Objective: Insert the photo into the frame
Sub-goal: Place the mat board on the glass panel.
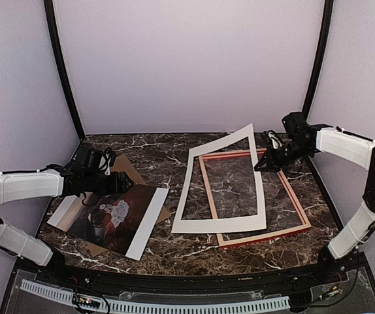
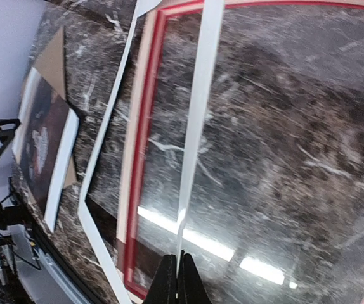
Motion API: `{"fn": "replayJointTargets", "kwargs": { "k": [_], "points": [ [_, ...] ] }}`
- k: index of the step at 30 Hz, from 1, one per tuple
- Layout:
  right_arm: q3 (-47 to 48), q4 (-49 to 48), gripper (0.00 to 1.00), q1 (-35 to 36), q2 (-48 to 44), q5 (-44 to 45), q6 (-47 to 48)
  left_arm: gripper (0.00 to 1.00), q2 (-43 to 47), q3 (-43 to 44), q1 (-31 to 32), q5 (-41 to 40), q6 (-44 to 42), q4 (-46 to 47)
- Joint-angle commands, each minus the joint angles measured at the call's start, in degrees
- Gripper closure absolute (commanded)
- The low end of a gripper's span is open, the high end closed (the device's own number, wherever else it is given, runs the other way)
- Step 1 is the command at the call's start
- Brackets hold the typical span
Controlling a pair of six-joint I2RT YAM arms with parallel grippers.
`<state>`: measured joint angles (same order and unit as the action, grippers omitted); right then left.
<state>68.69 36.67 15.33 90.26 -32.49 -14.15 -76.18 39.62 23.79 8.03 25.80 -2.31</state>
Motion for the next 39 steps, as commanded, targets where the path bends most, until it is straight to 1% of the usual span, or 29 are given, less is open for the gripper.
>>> {"fn": "replayJointTargets", "kwargs": {
  "k": [1,4,8,10,14,16,20,25,28,39],
  "points": [
    [4.3,13.7,1.00,-2.6,-0.3,12.3,10.0,0.22,-1.4,2.1,0.1,1.8,-1.0,0.7],
    [7.7,17.4,1.00,-4.2,2.1,18.0,13.0,0.21,-2.5,3.0,0.1,2.6,-1.6,0.1],
    [10.9,20.4,1.00,-6.3,5.7,23.1,16.8,0.21,-3.2,4.9,0.2,2.8,-3.0,-1.7],
    [11.0,19.4,1.00,-7.5,6.7,23.8,17.3,0.21,-3.3,5.5,0.2,2.5,-3.3,-2.3],
    [11.6,20.9,1.00,-9.0,11.1,33.4,17.3,0.20,-3.0,5.4,0.2,1.7,-3.5,-3.3],
    [12.7,21.3,1.00,-9.7,13.5,36.2,17.1,0.20,-2.8,5.3,0.2,1.6,-3.6,-3.5],
    [15.8,19.2,1.00,-9.7,16.1,35.6,17.3,0.20,-3.5,5.6,0.2,2.0,-3.7,-3.5],
    [18.5,18.9,1.00,-8.9,18.7,39.2,19.0,0.20,-4.1,6.0,0.2,1.9,-3.7,-3.9],
    [18.9,18.3,1.00,-8.1,19.7,39.6,20.6,0.20,-4.4,6.4,0.2,1.8,-3.5,-3.9],
    [18.6,18.6,1.00,-6.3,20.2,36.4,21.2,0.20,-6.3,7.6,0.3,1.8,-2.5,-4.2]
  ]
}}
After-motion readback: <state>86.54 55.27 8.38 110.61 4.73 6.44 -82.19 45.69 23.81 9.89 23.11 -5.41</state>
